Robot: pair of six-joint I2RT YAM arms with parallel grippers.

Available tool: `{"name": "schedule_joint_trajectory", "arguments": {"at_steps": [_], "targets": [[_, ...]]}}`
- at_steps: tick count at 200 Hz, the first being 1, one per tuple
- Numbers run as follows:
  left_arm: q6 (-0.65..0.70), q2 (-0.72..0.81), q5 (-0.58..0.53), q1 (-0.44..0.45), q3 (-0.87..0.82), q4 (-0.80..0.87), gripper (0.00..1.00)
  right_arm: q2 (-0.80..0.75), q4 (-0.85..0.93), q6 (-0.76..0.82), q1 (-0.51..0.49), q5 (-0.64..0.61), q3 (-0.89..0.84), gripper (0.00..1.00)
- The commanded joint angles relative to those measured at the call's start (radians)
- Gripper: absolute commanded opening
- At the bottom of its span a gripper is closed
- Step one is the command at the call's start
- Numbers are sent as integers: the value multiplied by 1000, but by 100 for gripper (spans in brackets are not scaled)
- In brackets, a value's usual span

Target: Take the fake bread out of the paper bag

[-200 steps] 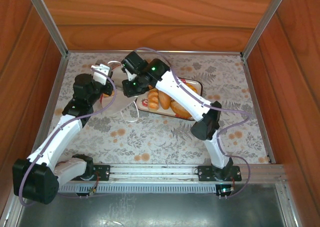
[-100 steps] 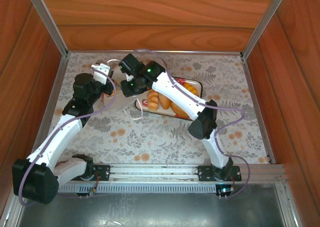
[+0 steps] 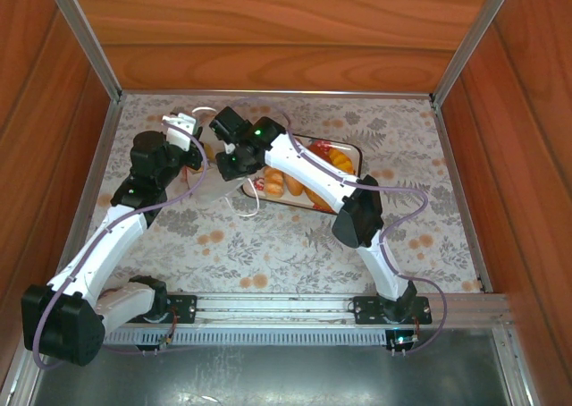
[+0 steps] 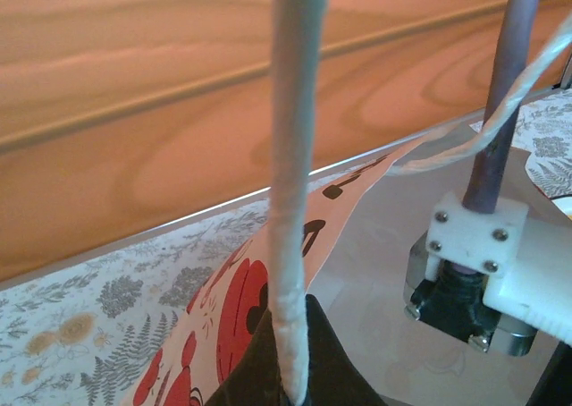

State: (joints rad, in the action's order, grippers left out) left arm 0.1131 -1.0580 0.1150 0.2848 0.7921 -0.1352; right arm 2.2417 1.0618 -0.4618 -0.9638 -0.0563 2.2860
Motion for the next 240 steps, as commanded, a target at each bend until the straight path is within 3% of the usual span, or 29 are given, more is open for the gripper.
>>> {"name": "schedule_joint_trajectory", "arguments": {"at_steps": [1, 146, 214, 240], "targets": [[-18, 11, 32, 6, 22, -17, 0, 8, -39, 15, -9, -19, 1, 42], [-23, 21, 65, 7, 25, -17, 0, 96, -11, 35, -6, -100, 70, 42], [-29, 12, 2, 7, 25, -11, 0, 38, -67, 82, -7, -58, 26, 18], [-40, -1, -63, 7, 30, -3, 0, -18, -92, 87, -10, -63, -20, 3]]}}
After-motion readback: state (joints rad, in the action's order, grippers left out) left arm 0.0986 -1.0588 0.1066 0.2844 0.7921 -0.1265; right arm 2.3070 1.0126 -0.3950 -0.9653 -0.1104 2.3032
